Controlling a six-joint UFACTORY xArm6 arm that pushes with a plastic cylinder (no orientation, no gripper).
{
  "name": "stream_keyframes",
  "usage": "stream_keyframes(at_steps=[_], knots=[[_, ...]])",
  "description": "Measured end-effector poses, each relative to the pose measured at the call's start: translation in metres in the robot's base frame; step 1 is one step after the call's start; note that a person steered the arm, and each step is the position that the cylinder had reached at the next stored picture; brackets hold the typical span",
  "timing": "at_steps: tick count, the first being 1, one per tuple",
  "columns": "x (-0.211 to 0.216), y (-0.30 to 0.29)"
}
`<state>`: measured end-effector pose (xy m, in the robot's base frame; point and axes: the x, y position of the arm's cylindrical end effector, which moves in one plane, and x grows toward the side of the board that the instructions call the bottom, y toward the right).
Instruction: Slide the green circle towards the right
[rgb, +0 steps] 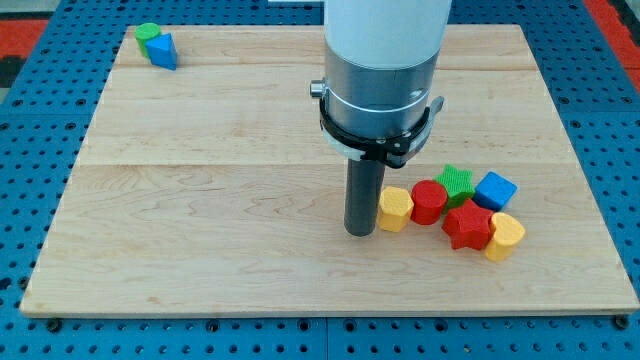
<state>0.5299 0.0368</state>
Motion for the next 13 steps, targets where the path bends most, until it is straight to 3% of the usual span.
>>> stream_keyframes(at_steps=[4, 6, 8, 9, 11, 12, 13], knots=[[-0.02, -0.024], [-0.102, -0.074], [-0.13, -0.115], [-0.15, -0.167], [-0.244, -0.305], [-0.278, -0.341], [-0.286, -0.307]])
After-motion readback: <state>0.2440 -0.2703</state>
